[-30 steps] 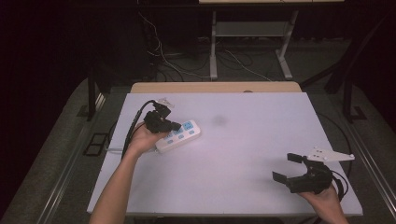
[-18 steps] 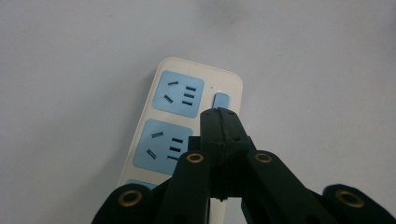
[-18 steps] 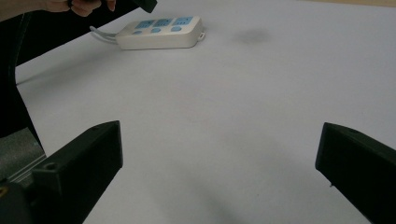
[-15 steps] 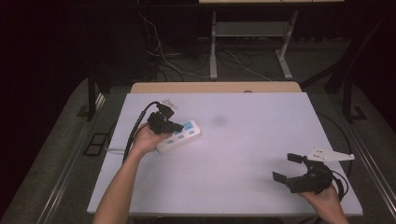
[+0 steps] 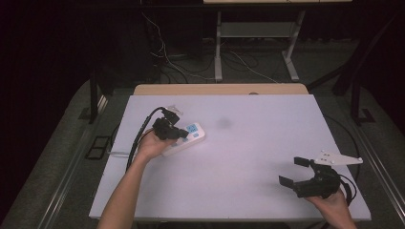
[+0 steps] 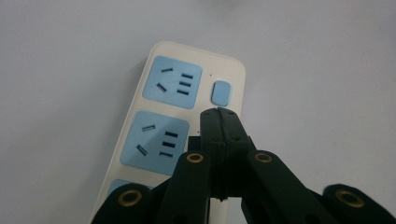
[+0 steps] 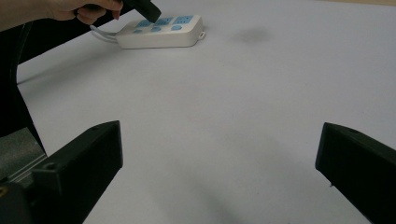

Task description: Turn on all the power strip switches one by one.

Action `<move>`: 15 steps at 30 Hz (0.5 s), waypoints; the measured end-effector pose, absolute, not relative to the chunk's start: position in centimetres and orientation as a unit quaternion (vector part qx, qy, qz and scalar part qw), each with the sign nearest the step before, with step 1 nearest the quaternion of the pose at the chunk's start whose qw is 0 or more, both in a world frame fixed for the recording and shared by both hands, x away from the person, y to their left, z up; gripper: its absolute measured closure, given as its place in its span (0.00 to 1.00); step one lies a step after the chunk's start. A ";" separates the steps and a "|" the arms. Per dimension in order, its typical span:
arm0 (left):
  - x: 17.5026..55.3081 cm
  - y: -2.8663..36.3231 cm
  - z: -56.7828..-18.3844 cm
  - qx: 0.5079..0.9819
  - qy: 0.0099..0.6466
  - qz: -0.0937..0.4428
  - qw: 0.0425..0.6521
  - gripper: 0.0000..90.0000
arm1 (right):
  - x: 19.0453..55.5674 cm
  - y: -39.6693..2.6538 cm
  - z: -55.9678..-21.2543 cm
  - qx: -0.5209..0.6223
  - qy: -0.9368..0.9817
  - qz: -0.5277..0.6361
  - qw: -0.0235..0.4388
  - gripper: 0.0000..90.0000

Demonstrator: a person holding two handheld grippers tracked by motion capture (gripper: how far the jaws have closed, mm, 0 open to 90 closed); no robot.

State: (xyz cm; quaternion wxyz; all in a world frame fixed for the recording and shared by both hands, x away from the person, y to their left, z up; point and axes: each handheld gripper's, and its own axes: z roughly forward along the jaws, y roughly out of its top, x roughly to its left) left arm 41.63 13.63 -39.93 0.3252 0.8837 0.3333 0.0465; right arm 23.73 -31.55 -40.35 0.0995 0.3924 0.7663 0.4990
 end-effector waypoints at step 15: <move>41.7 13.9 -40.8 0.879 0.341 0.031 0.332 1.00 | 23.7 -31.5 -40.4 0.393 0.766 0.498 0.100 0.01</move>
